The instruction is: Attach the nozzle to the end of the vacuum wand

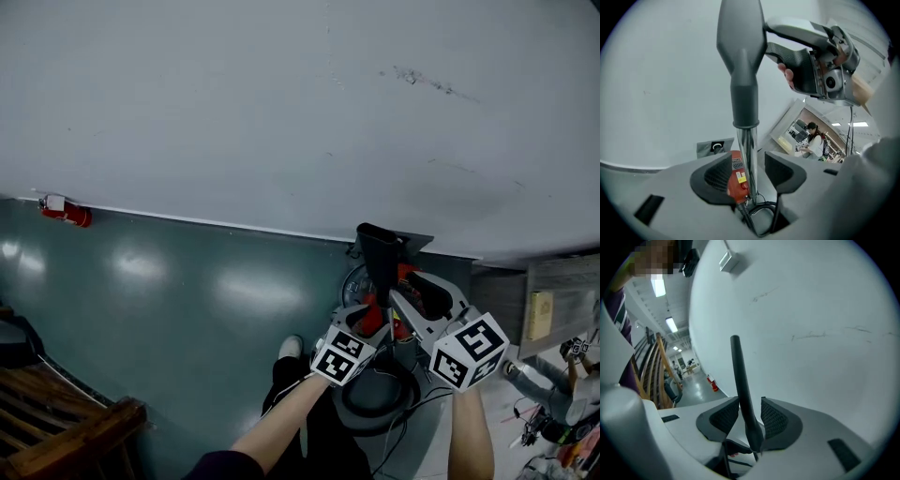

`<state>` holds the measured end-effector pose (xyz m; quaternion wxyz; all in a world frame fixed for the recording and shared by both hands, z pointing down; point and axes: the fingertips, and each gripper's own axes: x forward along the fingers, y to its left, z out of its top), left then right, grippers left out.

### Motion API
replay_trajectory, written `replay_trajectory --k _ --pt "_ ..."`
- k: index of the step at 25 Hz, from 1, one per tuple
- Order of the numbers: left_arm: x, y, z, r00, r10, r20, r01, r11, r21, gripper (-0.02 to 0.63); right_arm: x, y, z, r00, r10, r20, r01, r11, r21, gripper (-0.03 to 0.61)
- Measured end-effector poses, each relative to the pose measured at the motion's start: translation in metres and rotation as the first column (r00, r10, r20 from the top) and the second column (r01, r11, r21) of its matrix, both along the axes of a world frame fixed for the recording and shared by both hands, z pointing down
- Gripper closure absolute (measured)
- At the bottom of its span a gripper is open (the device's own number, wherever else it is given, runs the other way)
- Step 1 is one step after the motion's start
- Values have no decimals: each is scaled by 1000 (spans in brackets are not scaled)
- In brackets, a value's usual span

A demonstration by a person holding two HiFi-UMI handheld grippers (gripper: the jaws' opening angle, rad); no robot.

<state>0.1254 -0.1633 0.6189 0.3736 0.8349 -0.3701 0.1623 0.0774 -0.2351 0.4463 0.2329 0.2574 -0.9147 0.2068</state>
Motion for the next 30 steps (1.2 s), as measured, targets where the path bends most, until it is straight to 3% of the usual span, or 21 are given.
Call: replay_trajectory --k 4,6,13,16,21,30 --pt "-16 18 -35 1000 -21 8 21 1000 14 403 31 12 -23 982 154 108 -152 988 -29 442" --pt "-23 23 -63 999 -37 -1 37 998 42 419 45 21 -33 962 226 150 -223 974 -34 504" --pt "-42 19 -183 983 -130 -127 151 973 174 566 69 58 -59 882 390 264 -381 920 -87 558" --pt "-52 19 -218 979 -146 -146 176 959 221 606 73 73 -72 845 435 311 -428 899 -93 561" --pt "-61 34 -249 971 -164 -175 204 948 246 609 80 95 -91 799 474 370 -474 875 -99 561" --pt "-61 40 -277 975 -139 -175 186 938 291 609 71 115 -104 787 472 398 -486 871 -72 561"
